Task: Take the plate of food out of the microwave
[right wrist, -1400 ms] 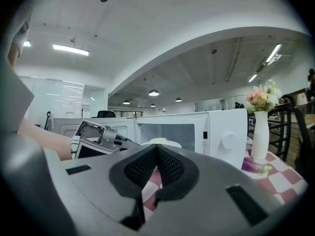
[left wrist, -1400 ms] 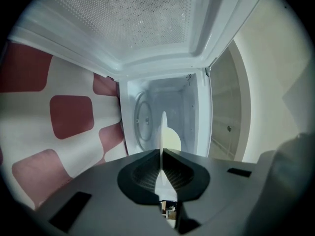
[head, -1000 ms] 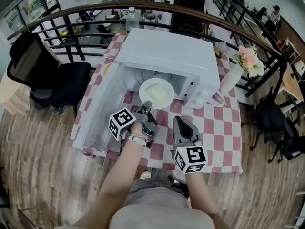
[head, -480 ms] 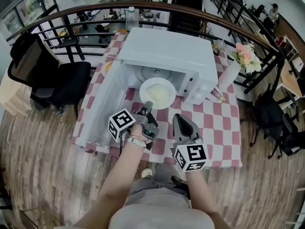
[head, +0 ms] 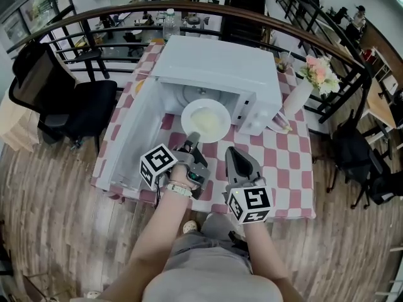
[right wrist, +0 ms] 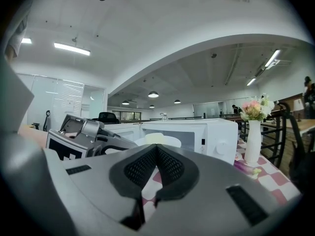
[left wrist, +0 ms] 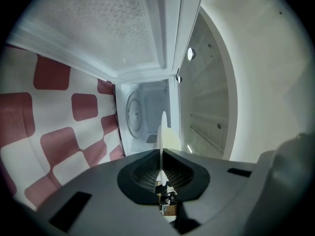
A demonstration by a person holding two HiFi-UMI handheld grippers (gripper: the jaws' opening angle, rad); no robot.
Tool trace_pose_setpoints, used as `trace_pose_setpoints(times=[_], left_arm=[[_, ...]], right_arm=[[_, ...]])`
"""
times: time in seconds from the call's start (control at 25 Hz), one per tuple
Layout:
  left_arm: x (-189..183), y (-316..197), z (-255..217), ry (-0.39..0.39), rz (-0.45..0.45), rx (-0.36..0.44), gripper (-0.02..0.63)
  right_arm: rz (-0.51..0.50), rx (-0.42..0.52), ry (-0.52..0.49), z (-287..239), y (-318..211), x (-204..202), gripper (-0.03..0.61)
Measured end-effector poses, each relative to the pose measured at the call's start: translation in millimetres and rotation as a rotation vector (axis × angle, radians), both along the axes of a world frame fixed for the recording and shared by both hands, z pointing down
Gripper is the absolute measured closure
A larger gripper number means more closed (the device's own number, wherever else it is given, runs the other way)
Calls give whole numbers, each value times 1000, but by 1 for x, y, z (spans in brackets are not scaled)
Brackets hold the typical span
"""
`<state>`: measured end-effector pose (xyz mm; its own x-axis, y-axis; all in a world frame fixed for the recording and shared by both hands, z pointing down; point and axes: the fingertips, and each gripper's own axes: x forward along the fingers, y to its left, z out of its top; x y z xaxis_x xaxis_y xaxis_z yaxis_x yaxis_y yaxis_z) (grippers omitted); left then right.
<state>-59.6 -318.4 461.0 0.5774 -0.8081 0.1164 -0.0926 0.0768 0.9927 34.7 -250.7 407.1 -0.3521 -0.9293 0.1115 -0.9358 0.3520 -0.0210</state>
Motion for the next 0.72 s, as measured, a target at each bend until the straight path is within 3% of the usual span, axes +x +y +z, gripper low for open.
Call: trace_pose_setpoints(times=[0.72], left_arm=[[19,28,-22,24,-47,3,597]], right_arm=[[-16,1,-15,-18,4,21,555]])
